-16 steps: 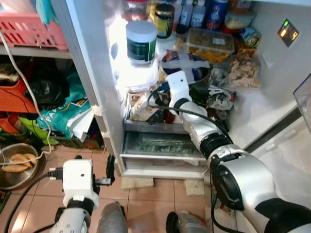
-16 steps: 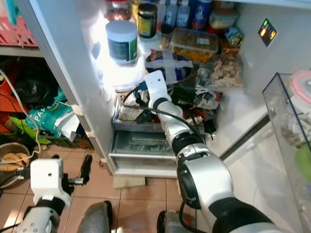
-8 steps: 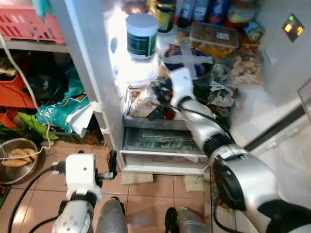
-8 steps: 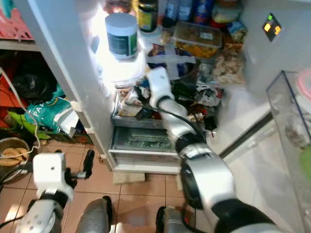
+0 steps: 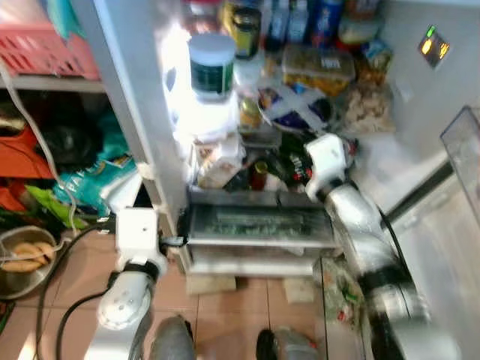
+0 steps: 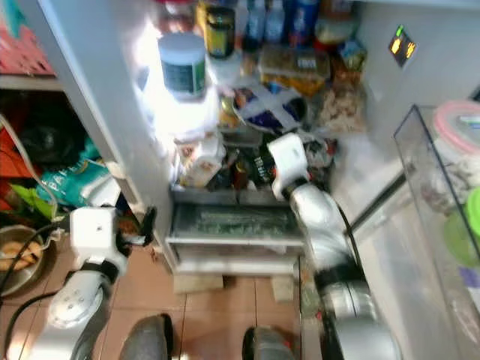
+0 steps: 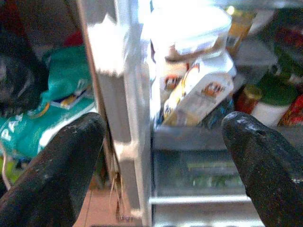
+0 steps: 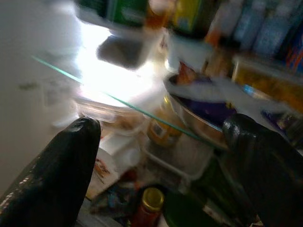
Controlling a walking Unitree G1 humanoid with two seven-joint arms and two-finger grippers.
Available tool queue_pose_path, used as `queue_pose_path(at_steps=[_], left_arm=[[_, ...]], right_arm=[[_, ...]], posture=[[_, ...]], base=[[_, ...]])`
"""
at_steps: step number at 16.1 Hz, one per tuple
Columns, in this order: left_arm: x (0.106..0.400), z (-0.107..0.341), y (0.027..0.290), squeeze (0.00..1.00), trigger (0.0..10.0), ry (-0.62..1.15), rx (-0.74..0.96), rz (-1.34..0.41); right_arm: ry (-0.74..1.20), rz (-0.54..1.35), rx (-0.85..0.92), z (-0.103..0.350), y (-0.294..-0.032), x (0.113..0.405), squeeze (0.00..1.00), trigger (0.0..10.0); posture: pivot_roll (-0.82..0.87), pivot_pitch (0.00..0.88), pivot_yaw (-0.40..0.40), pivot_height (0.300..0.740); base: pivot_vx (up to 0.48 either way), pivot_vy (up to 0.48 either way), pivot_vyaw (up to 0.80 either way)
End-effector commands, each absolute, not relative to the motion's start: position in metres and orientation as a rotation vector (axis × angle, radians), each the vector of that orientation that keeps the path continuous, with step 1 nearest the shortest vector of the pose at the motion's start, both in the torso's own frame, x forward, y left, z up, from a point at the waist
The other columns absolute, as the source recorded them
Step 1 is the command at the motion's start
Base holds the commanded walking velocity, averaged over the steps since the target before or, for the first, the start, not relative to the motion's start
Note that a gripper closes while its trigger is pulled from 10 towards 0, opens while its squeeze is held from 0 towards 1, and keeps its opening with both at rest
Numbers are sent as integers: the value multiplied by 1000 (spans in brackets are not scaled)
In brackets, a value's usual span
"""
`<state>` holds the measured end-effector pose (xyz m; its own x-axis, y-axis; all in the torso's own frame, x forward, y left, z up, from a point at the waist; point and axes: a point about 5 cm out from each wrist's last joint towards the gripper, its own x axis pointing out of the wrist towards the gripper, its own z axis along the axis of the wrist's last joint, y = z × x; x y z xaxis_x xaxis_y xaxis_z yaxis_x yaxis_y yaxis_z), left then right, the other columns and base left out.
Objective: Restocking fridge
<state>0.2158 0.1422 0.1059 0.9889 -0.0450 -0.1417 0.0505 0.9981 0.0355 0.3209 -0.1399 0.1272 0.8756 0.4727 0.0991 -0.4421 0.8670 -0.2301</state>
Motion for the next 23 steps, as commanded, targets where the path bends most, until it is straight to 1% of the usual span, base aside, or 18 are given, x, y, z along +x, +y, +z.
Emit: queue_pose_path(at_steps=[1, 2, 6, 8, 10, 13, 16, 20, 23], left_arm=[[220, 104, 142, 0, 10000, 134, 47, -71], [227, 102, 142, 0, 10000, 127, 59, -76], [241, 103, 144, 0, 10000, 95, 65, -86], [247, 101, 141, 0, 10000, 84, 70, -115], [249, 99, 141, 0, 10000, 78, 70, -123], [250, 98, 141, 0, 10000, 72, 68, -132], [248, 98, 143, 0, 10000, 68, 65, -117], [244, 95, 142, 0, 10000, 78, 59, -116], [245, 96, 143, 0, 10000, 73, 59, -109]], right_arm=[[-155, 500, -212, 129, -138, 309, 0, 10000], [-123, 461, -181, 121, -143, 293, 0, 10000], [-87, 328, -135, 114, -152, 268, 0, 10000], [-60, 275, -156, 112, -154, 256, 0, 10000], [-49, 194, -143, 111, -159, 254, 0, 10000], [-29, 170, -119, 111, -157, 254, 0, 10000], [-33, 203, -136, 112, -149, 261, 0, 10000], [-26, 212, -158, 113, -155, 264, 0, 10000], [-27, 220, -156, 114, -150, 266, 0, 10000]], posture=[[99, 0, -16, 740], [82, 0, -6, 740], [48, 0, 11, 740], [26, 0, 28, 740], [17, 0, 37, 740], [34, 0, 27, 740], [49, 0, 14, 740], [57, 0, 6, 740], [59, 0, 4, 740]], base=[[0, 0, 0], [0, 0, 0], [0, 0, 0], [0, 0, 0], [0, 0, 0], [0, 0, 0], [0, 0, 0], [-254, 0, 0], [-90, 0, 0]])
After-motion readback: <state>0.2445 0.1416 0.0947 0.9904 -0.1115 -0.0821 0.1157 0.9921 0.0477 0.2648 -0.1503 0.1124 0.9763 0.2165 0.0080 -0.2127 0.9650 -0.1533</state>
